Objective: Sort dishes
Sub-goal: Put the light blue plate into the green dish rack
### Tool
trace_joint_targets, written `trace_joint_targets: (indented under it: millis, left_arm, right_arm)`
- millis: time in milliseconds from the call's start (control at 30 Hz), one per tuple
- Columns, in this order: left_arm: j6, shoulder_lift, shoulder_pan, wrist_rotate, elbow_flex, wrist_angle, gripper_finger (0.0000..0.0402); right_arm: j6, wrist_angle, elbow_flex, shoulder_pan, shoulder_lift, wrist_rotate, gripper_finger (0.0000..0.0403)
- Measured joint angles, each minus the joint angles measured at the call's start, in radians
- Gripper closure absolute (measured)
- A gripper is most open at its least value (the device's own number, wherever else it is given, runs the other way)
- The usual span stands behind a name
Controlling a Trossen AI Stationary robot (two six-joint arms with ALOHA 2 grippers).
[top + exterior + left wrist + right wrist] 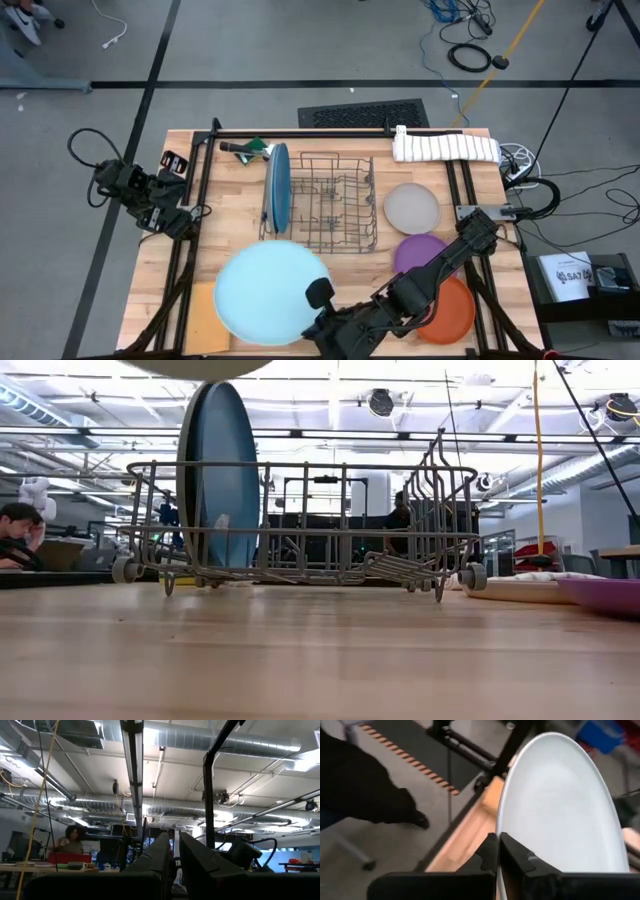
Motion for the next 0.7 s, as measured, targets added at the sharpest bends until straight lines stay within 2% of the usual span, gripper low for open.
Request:
trace_joint_targets:
  millis: [167, 267, 400, 533, 700]
  left_arm:
    - [0.0, 0.0, 0.0, 0.0, 0.0, 0.0, 0.0356]
    - [0.0, 0.0, 0.0, 0.0, 0.0, -0.001, 0.0356]
    - [0.0, 0.0, 0.0, 0.0, 0.0, 0.0, 0.0356]
    - [0.0, 0.0, 0.0, 0.0, 0.0, 0.0, 0.0356]
    - [0.0, 0.0, 0.0, 0.0, 0.0, 0.0, 0.0356]
  right_arm:
    - [-0.043, 0.014, -0.005, 0.018, -0.055, 0.12, 0.0403]
    - [-0.074, 0.031, -0.005, 0.04, -0.089, 0.277, 0.0403]
    - [-0.083, 0.044, -0.005, 0.065, -0.114, 0.54, 0.0403]
    - [0.027, 0.031, -0.005, 0.056, -0.117, 0.764, 0.0403]
    - [0.195, -0.001, -0.005, 0.026, -0.117, 0.883, 0.0402]
